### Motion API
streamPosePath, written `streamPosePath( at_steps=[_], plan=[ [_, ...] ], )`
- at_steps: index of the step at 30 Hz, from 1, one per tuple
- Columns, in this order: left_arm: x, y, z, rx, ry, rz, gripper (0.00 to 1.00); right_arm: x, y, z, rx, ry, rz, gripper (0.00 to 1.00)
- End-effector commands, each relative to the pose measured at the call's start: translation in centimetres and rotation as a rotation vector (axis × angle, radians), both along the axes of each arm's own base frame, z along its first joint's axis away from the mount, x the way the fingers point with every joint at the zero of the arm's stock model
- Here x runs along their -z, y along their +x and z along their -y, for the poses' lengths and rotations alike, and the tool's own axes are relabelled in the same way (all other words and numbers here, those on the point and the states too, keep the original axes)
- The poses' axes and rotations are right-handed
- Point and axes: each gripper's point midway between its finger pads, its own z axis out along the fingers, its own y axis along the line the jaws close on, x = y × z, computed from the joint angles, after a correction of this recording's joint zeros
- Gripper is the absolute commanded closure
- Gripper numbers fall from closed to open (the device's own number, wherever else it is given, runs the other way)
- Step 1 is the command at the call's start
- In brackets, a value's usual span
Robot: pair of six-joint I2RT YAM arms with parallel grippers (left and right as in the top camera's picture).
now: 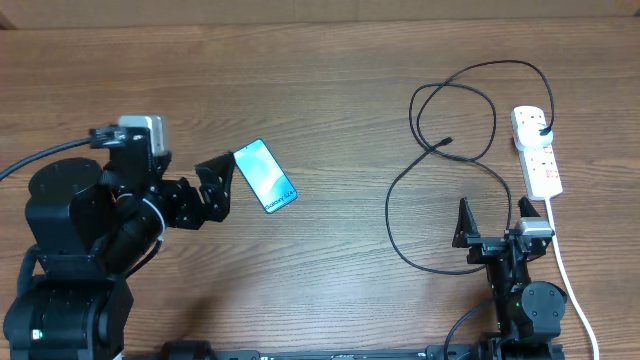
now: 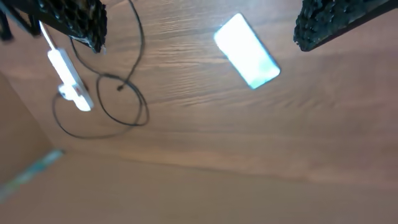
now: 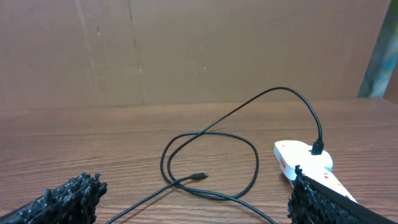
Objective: Plug charger to phone and switch on socket
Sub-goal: 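Move the left gripper over the phone and lower onto its top edge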
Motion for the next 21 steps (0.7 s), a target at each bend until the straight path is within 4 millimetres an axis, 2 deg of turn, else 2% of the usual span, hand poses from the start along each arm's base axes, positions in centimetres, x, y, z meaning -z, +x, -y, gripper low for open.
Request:
streamPosePath(
  at_steps=[1,6,7,14,17,21],
  plan=[
    [0.9,0.9,-3.0,-0.259,-0.098,-0.096,0.00,0.1,0.0,-0.1,-0.006,-0.002,0.006,0.00],
    [4.9,3.3,-2.8,-0.347,-0.205,-0.295,0.00,0.1,0.0,-0.1,-0.006,-0.002,0.006,0.00],
    [6.2,4.3,-2.7,-0.367,-0.214,-0.365,0.00,0.1,0.0,-0.1,-0.006,-0.001,0.006,0.00],
    [9.0,8.4,-1.8,-0.485,-0.181,-0.602,0.00,0.1,0.0,-0.1,-0.006,-0.001,0.006,0.00],
    [10.3,10.8,-0.3,-0.480,-0.128,-0.706,0.00,0.1,0.0,-0.1,-0.006,-0.001,0.006,0.00],
    [15.7,12.9,2.0,-0.434,-0.117,-0.896,0.00,0.1,0.0,-0.1,-0.006,-0.002,0.006,0.00]
  ],
)
